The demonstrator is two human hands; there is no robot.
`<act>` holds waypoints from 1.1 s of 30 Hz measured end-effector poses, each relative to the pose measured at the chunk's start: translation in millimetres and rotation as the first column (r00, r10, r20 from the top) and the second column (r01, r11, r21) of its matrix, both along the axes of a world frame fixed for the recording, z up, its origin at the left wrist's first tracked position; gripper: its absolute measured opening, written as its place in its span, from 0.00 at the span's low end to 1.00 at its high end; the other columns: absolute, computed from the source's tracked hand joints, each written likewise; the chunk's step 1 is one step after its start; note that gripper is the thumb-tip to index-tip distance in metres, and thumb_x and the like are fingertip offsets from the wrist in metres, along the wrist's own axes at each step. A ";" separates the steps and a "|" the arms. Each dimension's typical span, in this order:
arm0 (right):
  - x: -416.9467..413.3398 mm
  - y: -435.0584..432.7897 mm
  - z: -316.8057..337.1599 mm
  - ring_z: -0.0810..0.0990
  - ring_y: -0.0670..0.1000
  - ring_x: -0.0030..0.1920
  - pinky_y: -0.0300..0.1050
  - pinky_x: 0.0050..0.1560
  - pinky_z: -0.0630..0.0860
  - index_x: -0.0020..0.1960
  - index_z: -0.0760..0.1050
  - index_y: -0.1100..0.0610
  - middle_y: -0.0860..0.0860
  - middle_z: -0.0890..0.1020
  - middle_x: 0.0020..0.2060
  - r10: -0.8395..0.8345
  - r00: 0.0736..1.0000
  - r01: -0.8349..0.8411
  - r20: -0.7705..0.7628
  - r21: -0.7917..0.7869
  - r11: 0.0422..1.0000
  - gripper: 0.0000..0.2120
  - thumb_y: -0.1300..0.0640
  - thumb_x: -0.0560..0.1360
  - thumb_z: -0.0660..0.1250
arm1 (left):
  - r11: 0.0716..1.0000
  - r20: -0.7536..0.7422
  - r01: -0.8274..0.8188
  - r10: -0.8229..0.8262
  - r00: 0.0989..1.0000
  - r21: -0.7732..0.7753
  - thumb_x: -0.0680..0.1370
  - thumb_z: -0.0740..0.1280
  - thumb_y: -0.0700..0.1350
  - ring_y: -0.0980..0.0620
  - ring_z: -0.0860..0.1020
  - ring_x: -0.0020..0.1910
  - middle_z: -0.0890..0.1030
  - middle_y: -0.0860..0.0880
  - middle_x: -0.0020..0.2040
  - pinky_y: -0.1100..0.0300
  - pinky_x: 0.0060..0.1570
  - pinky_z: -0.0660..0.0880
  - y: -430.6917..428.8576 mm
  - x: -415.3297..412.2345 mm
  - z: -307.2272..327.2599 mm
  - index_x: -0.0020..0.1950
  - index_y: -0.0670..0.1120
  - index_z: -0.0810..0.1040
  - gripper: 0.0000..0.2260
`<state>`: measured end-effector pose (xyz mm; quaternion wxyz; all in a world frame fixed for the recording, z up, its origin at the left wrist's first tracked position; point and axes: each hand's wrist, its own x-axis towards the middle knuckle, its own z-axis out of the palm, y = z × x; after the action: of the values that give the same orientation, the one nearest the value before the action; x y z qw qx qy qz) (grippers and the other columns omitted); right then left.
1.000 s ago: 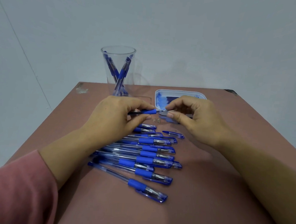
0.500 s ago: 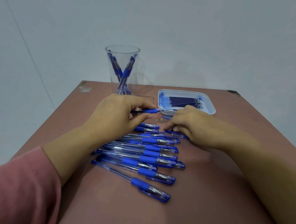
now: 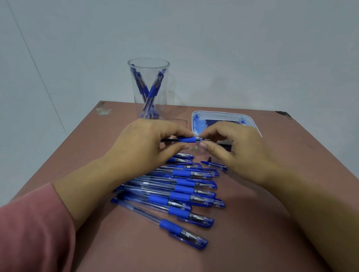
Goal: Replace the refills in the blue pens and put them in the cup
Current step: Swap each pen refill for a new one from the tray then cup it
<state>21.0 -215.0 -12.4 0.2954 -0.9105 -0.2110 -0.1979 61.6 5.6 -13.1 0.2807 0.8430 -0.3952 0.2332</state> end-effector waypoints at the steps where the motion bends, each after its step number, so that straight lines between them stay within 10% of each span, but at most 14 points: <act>1: 0.8 0.1 -0.5 0.79 0.41 0.45 0.36 0.46 0.75 0.48 0.77 0.44 0.40 0.81 0.42 0.002 1.000 -0.002 0.000 0.002 1.000 0.03 0.51 0.75 0.69 | 1.000 0.008 0.003 -0.003 1.000 0.003 0.74 0.74 0.47 0.61 0.80 0.41 0.84 0.60 0.45 0.62 0.41 0.79 -0.1 -0.1 -0.3 0.56 0.56 0.83 0.11; 33: -3.4 -35.8 17.5 0.78 0.31 0.47 0.23 0.48 0.68 0.50 0.83 0.53 0.35 0.80 0.43 -0.045 0.998 0.046 -0.036 0.021 0.999 0.09 0.64 0.74 0.70 | 0.999 -0.007 -0.052 0.052 0.999 0.010 0.74 0.72 0.52 0.62 0.79 0.36 0.77 0.67 0.39 0.69 0.38 0.73 2.9 7.6 -1.8 0.55 0.57 0.83 0.10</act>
<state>17.7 -250.8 5.1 0.3047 -0.9151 -0.1826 -0.1906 69.2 8.5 -14.9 0.2719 0.8552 -0.3734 0.2352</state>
